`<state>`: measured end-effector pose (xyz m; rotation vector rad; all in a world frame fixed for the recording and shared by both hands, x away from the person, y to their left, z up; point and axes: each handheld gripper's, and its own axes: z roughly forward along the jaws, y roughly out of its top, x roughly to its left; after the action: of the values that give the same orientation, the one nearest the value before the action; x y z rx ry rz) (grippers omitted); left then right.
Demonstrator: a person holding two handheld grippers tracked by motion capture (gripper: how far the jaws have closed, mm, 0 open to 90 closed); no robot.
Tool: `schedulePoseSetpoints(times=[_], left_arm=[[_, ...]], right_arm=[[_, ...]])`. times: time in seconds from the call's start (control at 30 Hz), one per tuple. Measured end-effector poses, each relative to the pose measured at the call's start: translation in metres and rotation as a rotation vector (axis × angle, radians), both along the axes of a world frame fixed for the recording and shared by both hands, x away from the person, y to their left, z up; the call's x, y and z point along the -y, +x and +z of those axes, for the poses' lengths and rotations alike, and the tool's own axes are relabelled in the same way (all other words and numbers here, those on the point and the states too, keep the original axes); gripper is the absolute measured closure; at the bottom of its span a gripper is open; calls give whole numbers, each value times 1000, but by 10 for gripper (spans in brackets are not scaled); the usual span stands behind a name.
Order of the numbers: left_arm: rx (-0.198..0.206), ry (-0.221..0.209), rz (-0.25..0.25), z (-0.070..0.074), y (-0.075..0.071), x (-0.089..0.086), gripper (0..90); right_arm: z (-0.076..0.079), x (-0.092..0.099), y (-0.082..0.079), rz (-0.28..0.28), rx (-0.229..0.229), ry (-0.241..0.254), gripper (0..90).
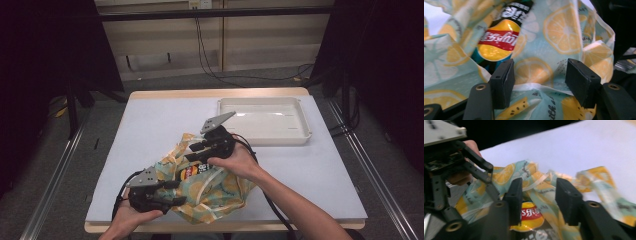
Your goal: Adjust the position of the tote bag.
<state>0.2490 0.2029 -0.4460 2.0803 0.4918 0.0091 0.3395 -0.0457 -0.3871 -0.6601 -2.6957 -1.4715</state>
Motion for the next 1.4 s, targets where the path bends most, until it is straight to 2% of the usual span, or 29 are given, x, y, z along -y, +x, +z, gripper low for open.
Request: schedulePoseSetpoints(times=[0.07, 0.13, 0.3, 0.33, 0.37, 0.4, 0.47, 0.57, 0.6, 0.63, 0.67, 0.7, 0.73, 0.77, 0.8, 0.83, 0.87, 0.93, 1.0, 1.07, 1.13, 1.2, 1.4], left_arm=[[-4, 2, -20, 0, -2, 0, 432], [-7, -1, -16, 0, -5, 0, 427], [3, 6, -26, 1, -9, 3, 386], [13, 14, -28, 2, -11, 4, 406], [28, 11, -26, 2, -13, 5, 466], [53, 26, -30, 3, -12, 4, 540], [40, 17, -33, 3, -9, 4, 625], [29, 6, -36, 2, -7, 3, 696], [31, 3, -31, 2, -8, 4, 696], [32, 7, -38, 2, -7, 4, 755], [31, 7, -41, 3, -7, 4, 794], [31, 7, -41, 3, -7, 4, 822], [29, 5, -40, 3, -7, 4, 822], [27, -3, -45, 4, -6, 4, 862], [20, -15, -39, 5, -6, 3, 883], [20, -15, -39, 5, -6, 3, 887], [6, -45, -47, 8, -7, 1, 890], [8, -64, -59, 12, -12, 2, 893], [13, -70, -88, 15, -19, 5, 894], [19, -70, -100, 16, -22, 7, 894], [34, -64, -118, 19, -31, 12, 894], [38, -55, -112, 20, -34, 12, 894], [48, -57, -113, 21, -39, 8, 891]], right_arm=[[-9, -10, 9, 6, -25, -38, 491], [-15, -12, 14, 16, -40, -45, 470], [-26, -16, 16, 34, -45, -94, 416], [-30, -18, 16, 22, -34, -134, 380], [-33, -19, 15, 29, -40, -138, 382], [-35, -20, 16, 41, -41, -140, 379], [-39, -21, 16, 58, -59, -144, 384], [-42, -22, 17, 67, -70, -153, 387], [-43, -22, 17, 70, -75, -155, 403], [-46, -23, 17, 81, -79, -178, 448], [-47, -24, 17, 83, -86, -181, 498], [-47, -24, 17, 83, -86, -181, 498], [-47, -25, 18, 81, -84, -188, 562], [-46, -26, 18, 72, -80, -195, 634], [-45, -25, 20, 57, -82, -199, 770], [-45, -25, 22, 60, -79, -199, 838], [-44, -25, 22, 53, -75, -205, 889], [-43, -24, 27, 42, -67, -200, 900], [-40, -23, 32, 15, -65, -176, 900], [-39, -22, 36, 4, -62, -165, 900], [-36, -22, 47, -31, -66, -135, 900], [-35, -25, 52, -29, -71, -120, 900], [-33, -42, 53, -18, -19, -108, 900]])
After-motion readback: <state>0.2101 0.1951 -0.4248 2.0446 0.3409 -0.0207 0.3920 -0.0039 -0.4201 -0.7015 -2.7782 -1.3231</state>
